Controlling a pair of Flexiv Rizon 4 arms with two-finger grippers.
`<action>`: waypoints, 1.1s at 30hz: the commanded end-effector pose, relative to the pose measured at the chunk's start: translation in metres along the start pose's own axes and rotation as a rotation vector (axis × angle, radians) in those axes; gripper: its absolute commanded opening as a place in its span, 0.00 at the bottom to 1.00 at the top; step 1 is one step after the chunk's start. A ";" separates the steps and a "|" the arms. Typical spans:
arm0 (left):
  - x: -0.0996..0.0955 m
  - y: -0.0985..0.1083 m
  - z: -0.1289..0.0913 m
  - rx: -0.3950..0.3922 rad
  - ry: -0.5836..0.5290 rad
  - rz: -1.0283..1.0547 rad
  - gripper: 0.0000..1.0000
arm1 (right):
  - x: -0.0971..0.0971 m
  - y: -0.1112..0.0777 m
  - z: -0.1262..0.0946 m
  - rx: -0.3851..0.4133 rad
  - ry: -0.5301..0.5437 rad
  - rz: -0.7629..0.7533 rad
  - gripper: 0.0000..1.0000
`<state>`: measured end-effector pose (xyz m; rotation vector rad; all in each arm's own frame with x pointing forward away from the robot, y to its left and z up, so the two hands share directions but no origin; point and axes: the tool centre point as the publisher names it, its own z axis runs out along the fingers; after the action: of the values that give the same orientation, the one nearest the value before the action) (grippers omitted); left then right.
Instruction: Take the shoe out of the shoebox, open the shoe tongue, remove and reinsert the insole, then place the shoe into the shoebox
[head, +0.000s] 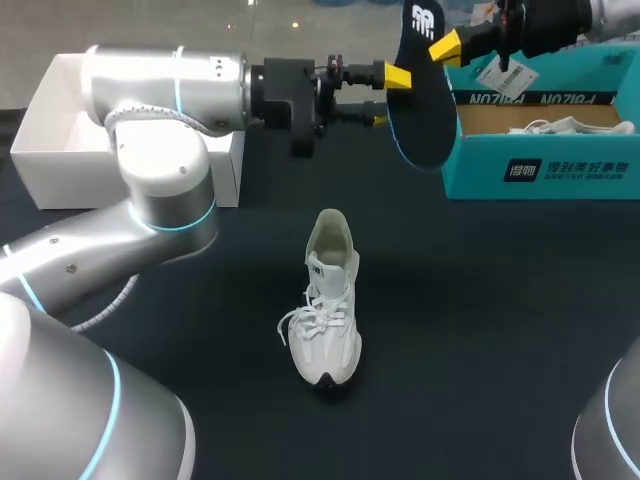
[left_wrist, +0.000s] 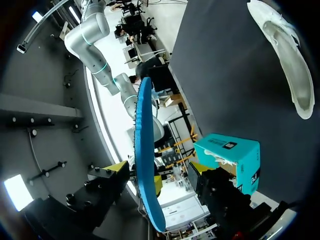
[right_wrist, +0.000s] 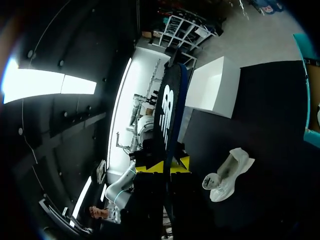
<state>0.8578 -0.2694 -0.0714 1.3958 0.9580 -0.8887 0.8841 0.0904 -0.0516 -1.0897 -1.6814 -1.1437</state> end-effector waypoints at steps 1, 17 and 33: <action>0.001 0.001 0.004 -0.009 -0.007 0.003 0.42 | -0.002 -0.004 0.005 -0.003 0.006 0.007 0.00; 0.002 0.000 0.016 -0.019 -0.030 -0.008 0.00 | -0.004 -0.010 0.013 -0.018 0.021 0.014 0.00; 0.003 -0.001 -0.012 -0.005 -0.043 -0.106 0.00 | 0.018 -0.015 -0.009 -0.250 0.061 -0.135 1.00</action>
<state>0.8602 -0.2690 -0.0742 1.3206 1.0074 -0.9882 0.8805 0.0874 -0.0350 -1.0374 -1.6531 -1.4160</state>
